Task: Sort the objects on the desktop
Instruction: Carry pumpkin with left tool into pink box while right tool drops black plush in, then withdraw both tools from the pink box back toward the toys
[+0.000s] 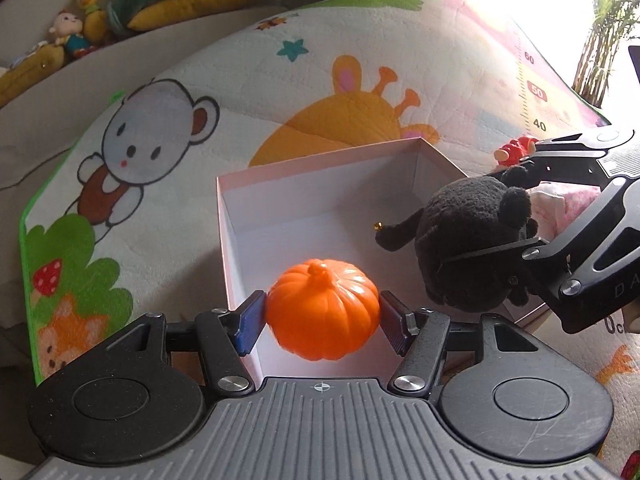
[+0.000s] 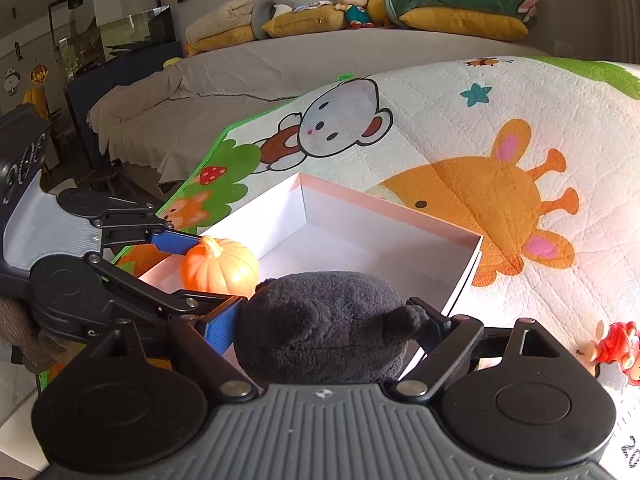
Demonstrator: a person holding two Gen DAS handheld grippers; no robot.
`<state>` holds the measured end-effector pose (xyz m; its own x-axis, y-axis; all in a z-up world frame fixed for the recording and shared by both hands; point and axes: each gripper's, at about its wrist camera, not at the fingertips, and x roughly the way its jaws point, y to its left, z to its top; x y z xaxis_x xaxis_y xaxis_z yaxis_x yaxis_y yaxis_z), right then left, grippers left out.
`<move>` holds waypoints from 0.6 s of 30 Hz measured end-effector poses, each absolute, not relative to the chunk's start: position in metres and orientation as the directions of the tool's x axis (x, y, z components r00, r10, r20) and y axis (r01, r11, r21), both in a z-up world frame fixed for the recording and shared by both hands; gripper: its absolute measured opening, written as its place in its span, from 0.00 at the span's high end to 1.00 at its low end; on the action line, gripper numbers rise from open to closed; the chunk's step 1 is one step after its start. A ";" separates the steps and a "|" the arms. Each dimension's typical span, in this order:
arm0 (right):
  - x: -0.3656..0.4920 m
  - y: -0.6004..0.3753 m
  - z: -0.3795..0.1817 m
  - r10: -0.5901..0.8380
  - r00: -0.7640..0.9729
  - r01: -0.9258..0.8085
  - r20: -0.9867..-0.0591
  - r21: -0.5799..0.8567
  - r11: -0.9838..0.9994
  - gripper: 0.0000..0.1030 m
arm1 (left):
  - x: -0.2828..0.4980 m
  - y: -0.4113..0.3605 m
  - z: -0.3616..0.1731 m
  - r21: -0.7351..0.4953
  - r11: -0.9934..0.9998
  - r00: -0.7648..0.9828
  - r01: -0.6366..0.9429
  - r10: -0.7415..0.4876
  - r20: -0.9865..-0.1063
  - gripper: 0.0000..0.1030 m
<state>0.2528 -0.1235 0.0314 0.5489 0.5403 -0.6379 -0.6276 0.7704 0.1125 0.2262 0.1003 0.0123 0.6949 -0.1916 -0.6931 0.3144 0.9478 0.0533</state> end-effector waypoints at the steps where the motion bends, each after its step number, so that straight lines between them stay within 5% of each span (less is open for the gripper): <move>1: 0.252 -0.124 0.030 0.541 0.546 -0.627 -0.640 0.116 0.770 0.16 | 0.225 0.100 0.013 0.060 0.948 0.699 0.313 -0.187 -0.690 0.36; 8: 0.246 -0.123 0.024 0.560 0.524 -0.641 -0.642 0.137 0.755 0.16 | 0.219 0.097 0.019 0.068 0.945 0.712 0.319 -0.192 -0.676 0.34; 18: 0.232 -0.163 0.038 0.550 0.612 -0.542 -0.569 0.205 0.815 0.14 | 0.222 0.134 0.025 -0.006 0.988 0.738 0.152 -0.118 -0.664 0.19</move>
<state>0.2320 -0.1629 0.0375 0.6118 0.5497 -0.5688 -0.5415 0.8152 0.2055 0.2220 0.1344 0.0254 0.7382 -0.1177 -0.6642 0.1522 0.9883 -0.0060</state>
